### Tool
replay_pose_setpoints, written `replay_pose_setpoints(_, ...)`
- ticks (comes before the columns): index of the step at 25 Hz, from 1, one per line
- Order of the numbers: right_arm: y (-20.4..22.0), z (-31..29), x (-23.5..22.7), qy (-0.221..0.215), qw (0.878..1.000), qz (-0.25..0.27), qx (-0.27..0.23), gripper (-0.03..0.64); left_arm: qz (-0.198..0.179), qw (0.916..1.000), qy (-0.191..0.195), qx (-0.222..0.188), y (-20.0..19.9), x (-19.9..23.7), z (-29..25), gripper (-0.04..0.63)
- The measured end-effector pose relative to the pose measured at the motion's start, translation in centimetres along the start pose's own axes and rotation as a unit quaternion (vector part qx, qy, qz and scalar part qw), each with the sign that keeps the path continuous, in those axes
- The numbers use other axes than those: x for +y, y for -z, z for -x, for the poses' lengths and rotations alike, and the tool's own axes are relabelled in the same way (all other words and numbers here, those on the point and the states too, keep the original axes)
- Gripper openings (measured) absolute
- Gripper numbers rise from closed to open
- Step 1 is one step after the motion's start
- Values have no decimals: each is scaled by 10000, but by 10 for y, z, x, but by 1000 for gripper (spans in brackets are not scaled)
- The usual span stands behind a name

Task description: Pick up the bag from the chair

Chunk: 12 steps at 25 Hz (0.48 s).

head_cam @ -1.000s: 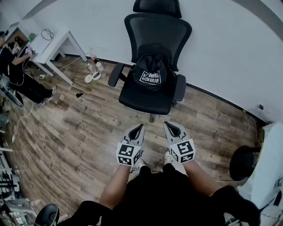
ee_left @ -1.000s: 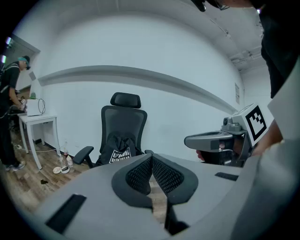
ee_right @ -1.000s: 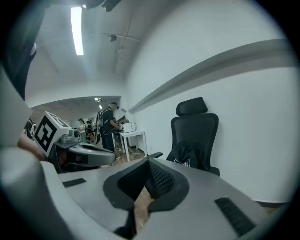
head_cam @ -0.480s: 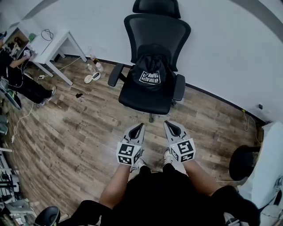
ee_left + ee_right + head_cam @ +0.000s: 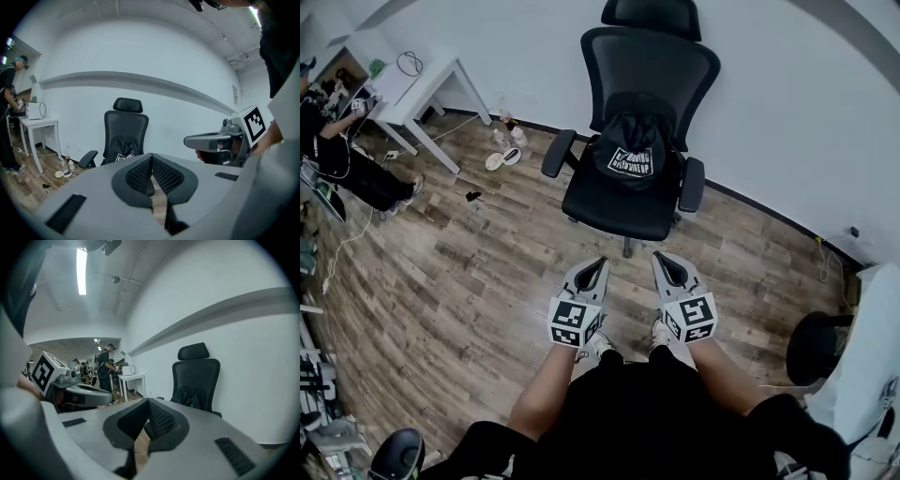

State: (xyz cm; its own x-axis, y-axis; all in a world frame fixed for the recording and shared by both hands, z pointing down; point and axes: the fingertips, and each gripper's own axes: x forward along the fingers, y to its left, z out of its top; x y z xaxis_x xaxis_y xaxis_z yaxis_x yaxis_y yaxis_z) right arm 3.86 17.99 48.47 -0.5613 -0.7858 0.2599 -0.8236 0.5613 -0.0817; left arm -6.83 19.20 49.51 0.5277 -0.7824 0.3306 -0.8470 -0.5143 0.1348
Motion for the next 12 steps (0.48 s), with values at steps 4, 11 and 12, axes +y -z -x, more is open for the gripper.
replay_pose_setpoints(4, -11, 0, 16, 60, 9998, 112, -155, 20, -18, 9997, -91, -229, -12, 16, 18, 21)
replay_pose_setpoints(11, -33, -6, 24, 321, 9982, 127, -494, 20, -27, 9976, -195, -661, -40, 45, 36, 23)
replay_pose_setpoints(12, -35, -7, 25, 372, 9978, 136, -524, 20, -42, 9974, -166, -705, -44, 47, 39, 21)
